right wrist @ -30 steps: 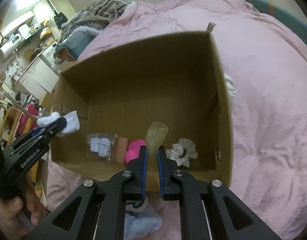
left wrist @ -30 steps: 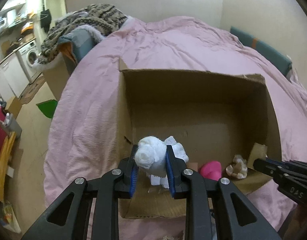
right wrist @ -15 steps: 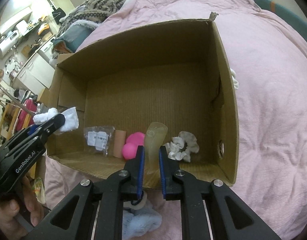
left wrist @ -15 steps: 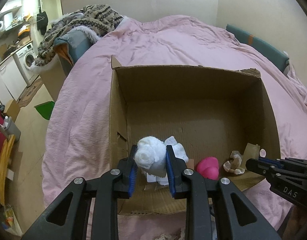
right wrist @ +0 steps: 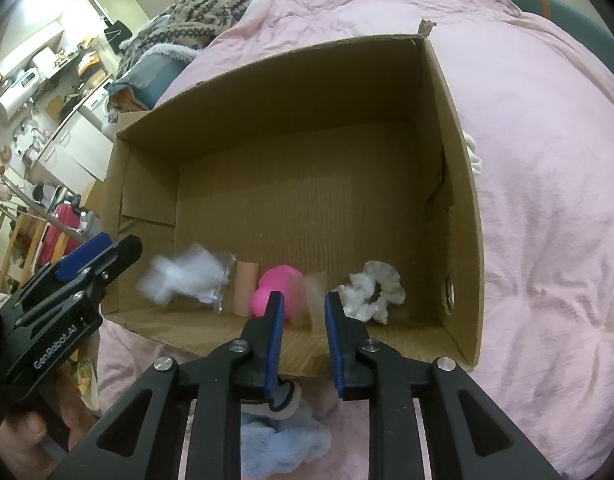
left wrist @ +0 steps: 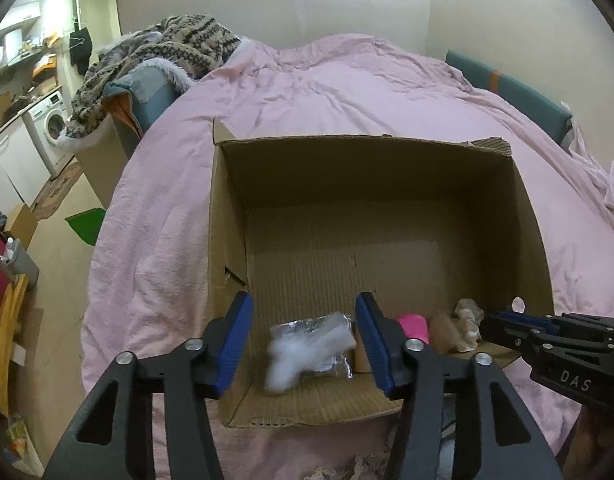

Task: Organize soft objects
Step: 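Withdraw both tools from the box toward the blue plush and grey scrunchie, then grasp the light blue plush with the right tool while the left tool grasps the grey scrunchie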

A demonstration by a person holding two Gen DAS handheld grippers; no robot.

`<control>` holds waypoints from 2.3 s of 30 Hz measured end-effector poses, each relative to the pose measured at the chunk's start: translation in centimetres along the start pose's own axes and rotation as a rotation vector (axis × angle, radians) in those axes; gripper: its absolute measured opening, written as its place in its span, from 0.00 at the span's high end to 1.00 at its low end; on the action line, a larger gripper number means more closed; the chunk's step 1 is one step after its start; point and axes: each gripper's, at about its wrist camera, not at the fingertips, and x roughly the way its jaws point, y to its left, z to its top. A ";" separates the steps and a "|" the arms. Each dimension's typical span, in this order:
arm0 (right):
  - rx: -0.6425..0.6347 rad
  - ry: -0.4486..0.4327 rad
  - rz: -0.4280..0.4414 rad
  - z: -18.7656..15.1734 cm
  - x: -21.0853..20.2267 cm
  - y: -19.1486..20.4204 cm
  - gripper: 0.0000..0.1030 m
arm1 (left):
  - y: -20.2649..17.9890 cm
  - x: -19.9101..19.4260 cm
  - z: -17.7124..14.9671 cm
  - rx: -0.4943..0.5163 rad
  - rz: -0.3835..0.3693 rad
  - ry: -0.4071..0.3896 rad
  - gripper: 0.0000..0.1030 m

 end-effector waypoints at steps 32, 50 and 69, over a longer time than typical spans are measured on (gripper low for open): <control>0.087 -0.079 0.002 -0.5 -3.0 -1.2 0.21 | 1.3 -1.9 -1.1 -0.051 0.030 -0.001 0.35; 0.068 -0.059 0.024 -4.5 -5.5 -0.2 0.21 | 1.6 -6.1 -4.5 -0.033 0.042 0.008 0.35; 0.095 0.042 0.044 -6.5 -4.0 0.1 0.21 | 2.2 -6.0 -7.1 -0.094 0.047 0.129 0.35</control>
